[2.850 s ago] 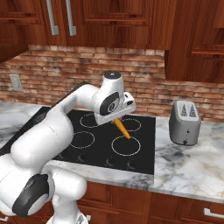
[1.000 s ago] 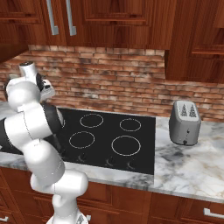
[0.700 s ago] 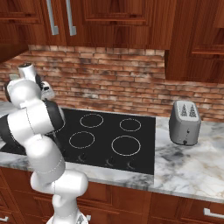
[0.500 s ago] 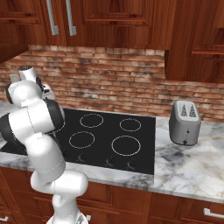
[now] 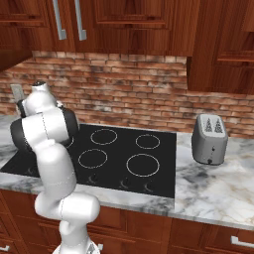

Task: Put the squash and carrot in the pan. Then turn on the front left burner and set the heat to medium.

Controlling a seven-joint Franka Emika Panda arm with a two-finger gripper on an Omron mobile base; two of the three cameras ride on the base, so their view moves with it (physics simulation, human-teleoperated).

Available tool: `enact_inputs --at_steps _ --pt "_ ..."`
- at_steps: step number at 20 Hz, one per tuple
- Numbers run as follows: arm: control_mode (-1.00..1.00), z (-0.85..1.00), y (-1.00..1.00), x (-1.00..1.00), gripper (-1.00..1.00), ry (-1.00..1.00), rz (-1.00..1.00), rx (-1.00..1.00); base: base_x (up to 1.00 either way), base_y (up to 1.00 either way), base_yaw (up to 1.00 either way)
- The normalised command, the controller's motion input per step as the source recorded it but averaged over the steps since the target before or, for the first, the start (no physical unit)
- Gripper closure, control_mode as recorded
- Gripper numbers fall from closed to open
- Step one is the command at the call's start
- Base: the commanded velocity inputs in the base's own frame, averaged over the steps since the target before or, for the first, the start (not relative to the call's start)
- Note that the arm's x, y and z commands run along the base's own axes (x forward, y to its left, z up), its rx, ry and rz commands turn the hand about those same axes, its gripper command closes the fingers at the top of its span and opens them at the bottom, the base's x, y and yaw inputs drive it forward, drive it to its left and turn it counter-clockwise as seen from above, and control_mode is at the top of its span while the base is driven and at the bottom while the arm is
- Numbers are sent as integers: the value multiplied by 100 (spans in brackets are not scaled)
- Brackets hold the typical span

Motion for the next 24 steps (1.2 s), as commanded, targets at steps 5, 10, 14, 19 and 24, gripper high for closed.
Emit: enact_inputs --at_steps 5,10,14,19,24 --pt "-100 0 29 35 100 9 0 0 0 0 0" --pt "-100 -15 41 36 100 2 0 -1 0 0 0" --pt "-100 -36 14 9 100 0 0 -4 0 0 0" --pt "-100 -42 -2 0 100 0 0 -2 0 0 0" --pt "-100 -38 -19 0 100 0 0 -1 0 0 0"
